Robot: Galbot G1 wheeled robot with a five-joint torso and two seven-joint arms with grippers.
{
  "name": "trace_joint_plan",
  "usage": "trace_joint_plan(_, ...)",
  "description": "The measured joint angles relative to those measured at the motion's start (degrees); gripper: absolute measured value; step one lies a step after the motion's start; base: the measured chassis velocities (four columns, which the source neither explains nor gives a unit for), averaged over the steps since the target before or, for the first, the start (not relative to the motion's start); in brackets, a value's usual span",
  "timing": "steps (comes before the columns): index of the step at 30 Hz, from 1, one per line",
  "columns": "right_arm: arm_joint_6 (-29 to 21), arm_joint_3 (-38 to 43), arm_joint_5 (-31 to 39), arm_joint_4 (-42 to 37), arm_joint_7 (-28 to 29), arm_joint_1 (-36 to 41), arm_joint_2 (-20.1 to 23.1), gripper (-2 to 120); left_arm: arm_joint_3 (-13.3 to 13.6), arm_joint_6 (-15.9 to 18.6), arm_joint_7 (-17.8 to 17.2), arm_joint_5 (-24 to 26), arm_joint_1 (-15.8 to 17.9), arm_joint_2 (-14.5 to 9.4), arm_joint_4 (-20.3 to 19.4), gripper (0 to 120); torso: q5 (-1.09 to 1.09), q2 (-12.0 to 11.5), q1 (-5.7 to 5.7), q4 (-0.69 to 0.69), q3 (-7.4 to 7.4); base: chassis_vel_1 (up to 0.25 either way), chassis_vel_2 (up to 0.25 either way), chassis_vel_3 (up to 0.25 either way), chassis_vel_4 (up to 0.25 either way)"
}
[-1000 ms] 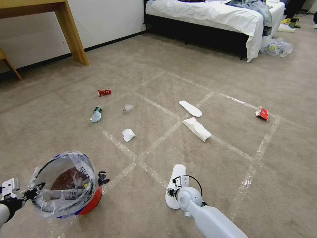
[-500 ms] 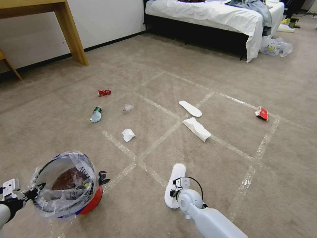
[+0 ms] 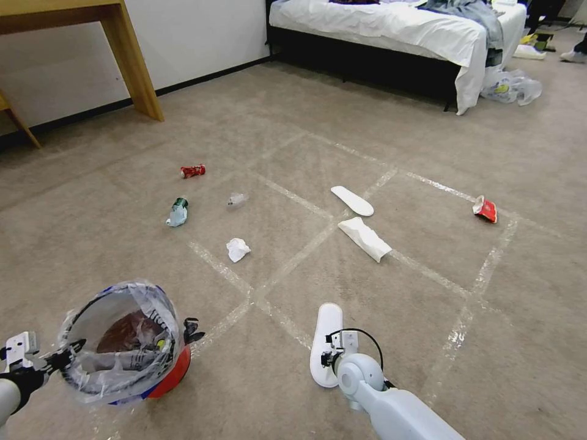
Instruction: Pick up the trash bin and place the garbage on the floor into it.
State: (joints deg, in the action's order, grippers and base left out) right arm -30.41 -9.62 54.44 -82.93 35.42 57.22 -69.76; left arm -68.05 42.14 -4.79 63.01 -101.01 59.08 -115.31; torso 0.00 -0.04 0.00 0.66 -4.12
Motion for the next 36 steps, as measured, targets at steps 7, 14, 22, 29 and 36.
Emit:
trace_joint_plan(7, 0.72, 2.50, -0.22, -5.65, -0.31, 1.64, 3.75, 0, -0.26, 0.00, 0.01, 0.06, -0.50, 0.02, -0.71, 1, 0.01, 0.00, 0.00, -0.01, 0.00, 0.000, 0.000, 0.000, 0.000)
trace_joint_plan(14, 3.00, 9.26, 0.76, -17.22, -3.83, 2.72, 11.03, 0, -0.38, 0.02, -0.28, 0.88, -0.43, -0.54, -1.85, 1, 0.01, 0.00, 0.00, 0.00, 0.00, 0.000, 0.000, 0.000, 0.000)
trace_joint_plan(22, 10.67, 13.08, 2.31, -27.24, -10.78, 2.07, 15.73, 0, -0.34, 0.02, -0.98, 2.35, -0.75, -0.76, -4.02, 1, 0.00, 0.00, 0.00, -0.01, 0.00, 0.000, 0.000, 0.000, 0.000)
trace_joint_plan(29, 17.43, 13.14, 3.21, -32.79, -17.20, -0.56, 17.54, 0, -0.36, 0.02, -3.22, 5.56, -0.73, -1.76, -6.63, 1, 0.00, 0.00, 0.00, 0.00, 0.00, 0.000, 0.000, 0.000, 0.000)
trace_joint_plan(36, 30.22, 7.53, 5.55, -33.40, -28.59, -10.85, 18.19, 0, -0.44, 0.01, -5.56, 8.52, -0.92, -3.27, -8.33, 1, 0.00, 0.00, 0.00, 0.00, 0.00, 0.000, 0.000, 0.000, 0.000)
